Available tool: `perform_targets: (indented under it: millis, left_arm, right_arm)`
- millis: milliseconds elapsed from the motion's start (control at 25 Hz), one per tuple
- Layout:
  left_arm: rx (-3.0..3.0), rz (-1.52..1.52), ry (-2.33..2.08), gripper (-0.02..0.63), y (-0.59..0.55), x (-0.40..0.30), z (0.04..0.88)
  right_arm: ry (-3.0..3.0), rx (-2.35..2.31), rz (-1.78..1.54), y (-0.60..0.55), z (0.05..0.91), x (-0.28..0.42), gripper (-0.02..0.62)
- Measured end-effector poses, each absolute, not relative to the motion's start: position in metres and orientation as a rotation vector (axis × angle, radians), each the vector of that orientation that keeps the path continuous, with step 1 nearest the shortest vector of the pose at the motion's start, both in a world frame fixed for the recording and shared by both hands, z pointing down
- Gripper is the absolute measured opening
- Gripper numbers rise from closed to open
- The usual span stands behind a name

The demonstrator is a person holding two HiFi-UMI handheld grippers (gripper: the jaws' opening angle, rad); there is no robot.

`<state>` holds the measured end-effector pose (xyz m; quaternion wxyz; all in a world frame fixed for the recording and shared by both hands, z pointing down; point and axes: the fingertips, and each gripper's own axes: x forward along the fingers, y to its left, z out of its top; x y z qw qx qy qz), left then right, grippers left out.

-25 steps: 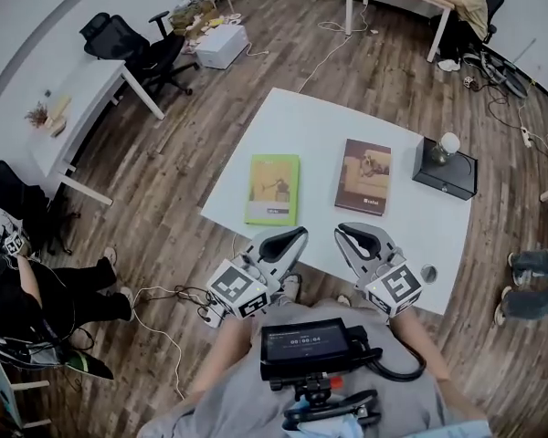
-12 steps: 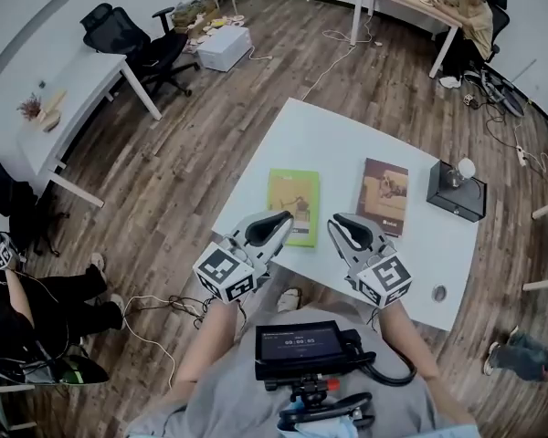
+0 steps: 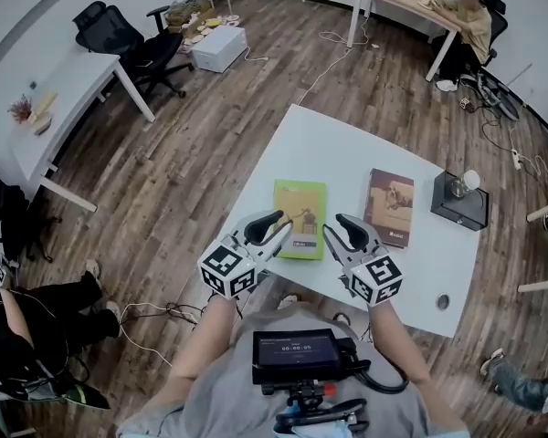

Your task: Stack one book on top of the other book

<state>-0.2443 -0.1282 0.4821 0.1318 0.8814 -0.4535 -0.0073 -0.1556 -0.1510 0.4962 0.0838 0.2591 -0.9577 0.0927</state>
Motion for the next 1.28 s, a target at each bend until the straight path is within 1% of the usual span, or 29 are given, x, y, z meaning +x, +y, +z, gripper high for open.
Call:
perform_targets:
  millis: [40, 80, 120, 440, 920, 1120, 1280]
  left_arm:
    - [2.544, -0.009, -1.319, 0.129, -0.132, -0.247, 0.487]
    - [2.53, 0.001, -1.322, 0.15, -0.136, -0.25, 0.492]
    - [2.517, 0.011, -1.326, 0.155, -0.139, -0.253, 0.497]
    - [2.367, 0.124, -1.355, 0.166, -0.156, -0.271, 0.549]
    - [2.203, 0.238, -1.335, 0.2, -0.159, -0.274, 0.611]
    - [2.134, 0.299, -1.324, 0.222, -0.158, -0.276, 0.633]
    - [2.081, 0.352, -1.317, 0.226, -0.158, -0.28, 0.648]
  right_arm:
    - [-2.846, 0.788, 0.295, -0.155, 0.501, -0.157, 0.13]
    - [-2.834, 0.8, 0.316, -0.158, 0.507, -0.159, 0.137]
    - [-2.821, 0.809, 0.338, -0.161, 0.513, -0.162, 0.141]
    - [-2.663, 0.89, 0.499, -0.181, 0.571, -0.167, 0.178]
    - [-2.51, 0.9, 0.587, -0.184, 0.632, -0.159, 0.193]
    - [-2.444, 0.928, 0.655, -0.19, 0.649, -0.155, 0.195]
    - [-2.404, 0.936, 0.701, -0.192, 0.658, -0.154, 0.196]
